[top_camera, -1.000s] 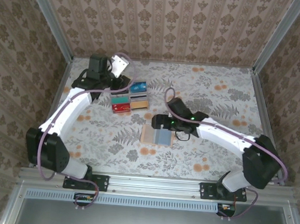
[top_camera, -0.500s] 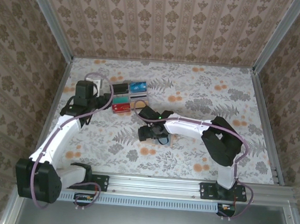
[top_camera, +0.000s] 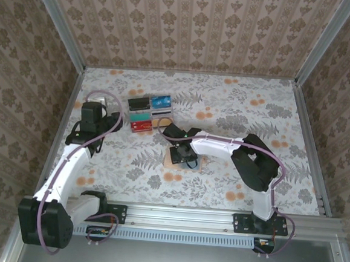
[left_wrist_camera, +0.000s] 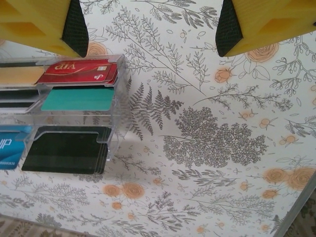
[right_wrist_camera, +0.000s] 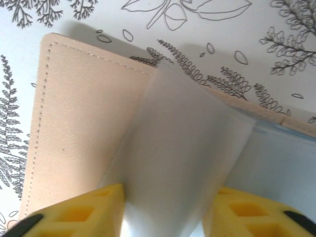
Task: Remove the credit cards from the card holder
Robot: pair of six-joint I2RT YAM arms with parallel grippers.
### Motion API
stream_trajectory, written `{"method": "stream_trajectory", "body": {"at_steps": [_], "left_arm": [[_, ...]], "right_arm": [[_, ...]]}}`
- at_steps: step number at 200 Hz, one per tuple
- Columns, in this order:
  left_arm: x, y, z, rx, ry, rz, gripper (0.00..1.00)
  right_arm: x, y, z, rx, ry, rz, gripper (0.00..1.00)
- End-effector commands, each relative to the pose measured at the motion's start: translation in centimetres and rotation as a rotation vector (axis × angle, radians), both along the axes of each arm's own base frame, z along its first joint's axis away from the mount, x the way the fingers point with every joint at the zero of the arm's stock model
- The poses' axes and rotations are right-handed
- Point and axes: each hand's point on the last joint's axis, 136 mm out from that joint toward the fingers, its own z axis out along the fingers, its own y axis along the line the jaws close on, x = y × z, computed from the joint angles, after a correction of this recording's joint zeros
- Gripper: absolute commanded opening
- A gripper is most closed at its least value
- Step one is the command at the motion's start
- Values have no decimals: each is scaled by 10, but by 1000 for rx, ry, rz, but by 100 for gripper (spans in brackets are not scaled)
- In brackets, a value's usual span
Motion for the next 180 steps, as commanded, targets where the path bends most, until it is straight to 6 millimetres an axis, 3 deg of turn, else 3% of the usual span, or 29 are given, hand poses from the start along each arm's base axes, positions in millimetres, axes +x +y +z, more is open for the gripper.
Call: {"method": "stream_trajectory", "body": {"at_steps": [1, 19, 32, 64, 98, 112, 134, 150, 154, 172, 180], "left_arm": [[0, 10, 1, -21, -19, 66, 72], [0, 14, 2, -24, -21, 90, 73], [0, 18, 3, -24, -23, 109, 73], [-1, 35, 8, -5, -37, 179, 79], [-4, 62, 16, 35, -50, 279, 84], [-4, 74, 20, 44, -60, 318, 85], [-4, 92, 24, 58, -87, 380, 86], [-6, 104, 22, 79, -110, 421, 88], [-6, 107, 21, 84, -116, 437, 89], [-10, 122, 15, 87, -123, 507, 100], [-11, 128, 10, 88, -124, 532, 100]], "right_arm": [[-8, -15, -10, -26, 41, -8, 40], [-6, -10, -2, 13, 24, 8, 36], [-3, -2, 9, 60, 5, 21, 40], [11, 14, 62, 194, -112, 22, 63], [27, 8, 132, 300, -307, 4, 89], [38, -9, 158, 285, -415, -30, 95], [58, -52, 185, 211, -575, -104, 100], [73, -96, 193, 115, -666, -185, 100], [74, -109, 204, 111, -701, -212, 100], [82, -166, 211, 6, -778, -351, 100], [82, -189, 214, -46, -815, -400, 100]]}}
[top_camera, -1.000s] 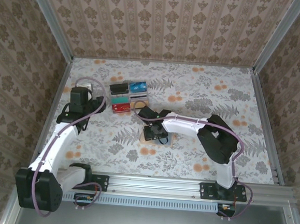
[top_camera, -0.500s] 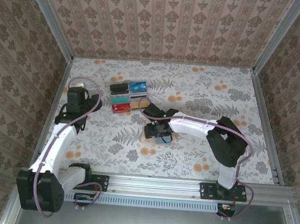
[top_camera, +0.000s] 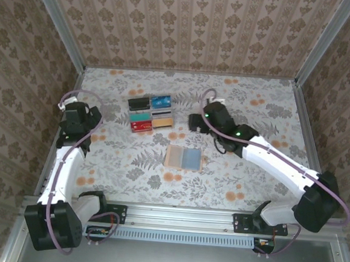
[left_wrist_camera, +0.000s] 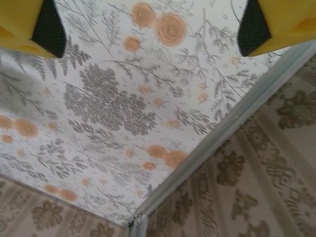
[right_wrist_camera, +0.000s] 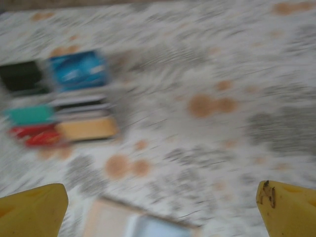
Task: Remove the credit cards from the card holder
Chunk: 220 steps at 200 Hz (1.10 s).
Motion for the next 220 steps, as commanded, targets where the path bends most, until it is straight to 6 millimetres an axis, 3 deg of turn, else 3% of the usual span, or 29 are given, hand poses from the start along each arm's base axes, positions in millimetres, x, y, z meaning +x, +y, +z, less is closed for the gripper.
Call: {"method": "stream_trajectory", "body": {"at_steps": [1, 18, 51, 84, 127, 150, 180, 215, 220], "left_arm": [[-5, 23, -1, 26, -45, 111, 100], [-4, 28, -14, 39, -48, 123, 100], [6, 18, -34, 115, -51, 3, 100], [14, 7, -48, 191, -72, -62, 100], [41, -29, -71, 300, -67, -221, 100], [50, -45, -70, 282, -155, -293, 100], [58, -56, -70, 282, -202, -359, 100], [67, -62, -88, 276, -178, -392, 100], [68, -62, -90, 276, -178, -391, 100]], "right_arm": [[9, -81, 13, -169, -121, -244, 100], [6, -121, 11, -241, -179, -341, 100], [-1, -187, -18, -244, -196, -473, 100], [-2, -221, -55, -311, -204, -523, 100], [9, -227, -79, -322, -248, -489, 100], [15, -224, -86, -297, -280, -443, 100], [23, -217, -86, -265, -325, -375, 100], [34, -217, -88, -224, -349, -340, 100], [36, -215, -98, -224, -329, -328, 100]]}}
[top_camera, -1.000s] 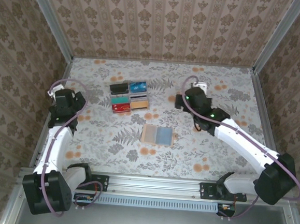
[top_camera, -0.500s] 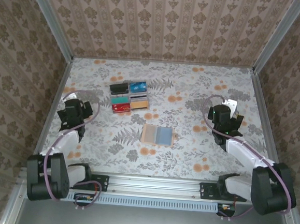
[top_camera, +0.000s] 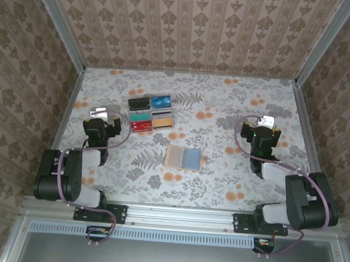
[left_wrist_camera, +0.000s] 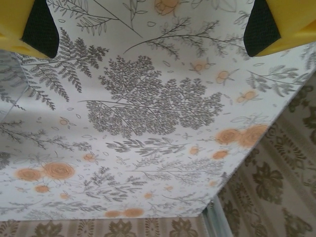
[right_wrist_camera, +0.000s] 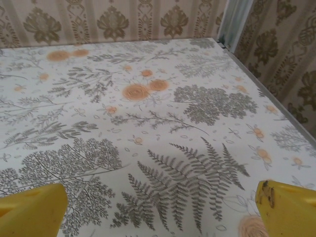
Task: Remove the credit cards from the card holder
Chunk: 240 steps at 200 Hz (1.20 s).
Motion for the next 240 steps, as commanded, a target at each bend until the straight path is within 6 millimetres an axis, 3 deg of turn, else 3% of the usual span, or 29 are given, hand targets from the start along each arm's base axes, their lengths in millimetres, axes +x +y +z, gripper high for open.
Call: {"method": "stream_trajectory", "body": {"at_steps": [1, 66, 240], "left_arm": [[13, -6, 9, 11, -66, -44, 100], [16, -3, 4, 27, -54, -13, 100], [18, -8, 2, 46, -36, -25, 100]], "right_arm": [[12, 8, 1, 20, -51, 73, 100], [19, 17, -19, 27, -31, 129, 100], [21, 15, -20, 46, -29, 130, 100]]}}
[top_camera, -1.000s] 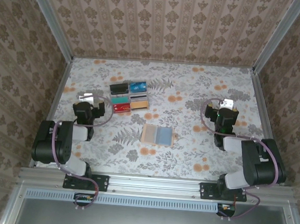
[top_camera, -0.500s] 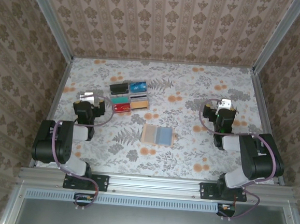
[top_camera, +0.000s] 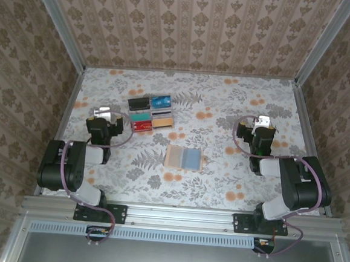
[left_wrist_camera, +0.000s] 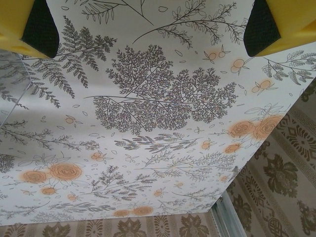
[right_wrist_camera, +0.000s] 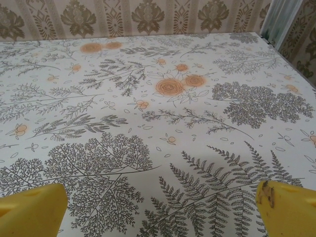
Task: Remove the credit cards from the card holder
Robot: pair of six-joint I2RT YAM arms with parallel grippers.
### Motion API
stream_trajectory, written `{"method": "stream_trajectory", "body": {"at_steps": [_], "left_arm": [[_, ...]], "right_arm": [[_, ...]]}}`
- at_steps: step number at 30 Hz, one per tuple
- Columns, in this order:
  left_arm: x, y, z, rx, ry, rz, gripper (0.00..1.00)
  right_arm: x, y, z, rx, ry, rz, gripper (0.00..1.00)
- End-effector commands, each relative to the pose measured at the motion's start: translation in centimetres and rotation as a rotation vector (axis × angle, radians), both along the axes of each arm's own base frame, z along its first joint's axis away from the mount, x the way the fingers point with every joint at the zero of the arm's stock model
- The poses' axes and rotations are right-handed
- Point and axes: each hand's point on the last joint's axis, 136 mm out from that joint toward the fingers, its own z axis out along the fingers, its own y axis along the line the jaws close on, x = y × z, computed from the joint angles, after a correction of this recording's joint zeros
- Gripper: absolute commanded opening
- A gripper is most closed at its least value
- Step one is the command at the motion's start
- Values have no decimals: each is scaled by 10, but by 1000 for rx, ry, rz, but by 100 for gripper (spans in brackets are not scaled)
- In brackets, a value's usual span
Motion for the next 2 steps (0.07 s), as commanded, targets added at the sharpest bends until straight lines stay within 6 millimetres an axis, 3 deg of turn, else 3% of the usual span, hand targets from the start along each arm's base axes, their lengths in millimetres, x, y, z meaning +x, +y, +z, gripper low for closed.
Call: {"method": "stream_trajectory", "body": {"at_steps": [1, 2], "left_arm": [[7, 0, 8, 16, -20, -5, 100], [7, 0, 8, 17, -20, -5, 100]], "right_arm": [[3, 1, 4, 7, -22, 10, 100], [2, 2, 4, 5, -23, 14, 100]]}}
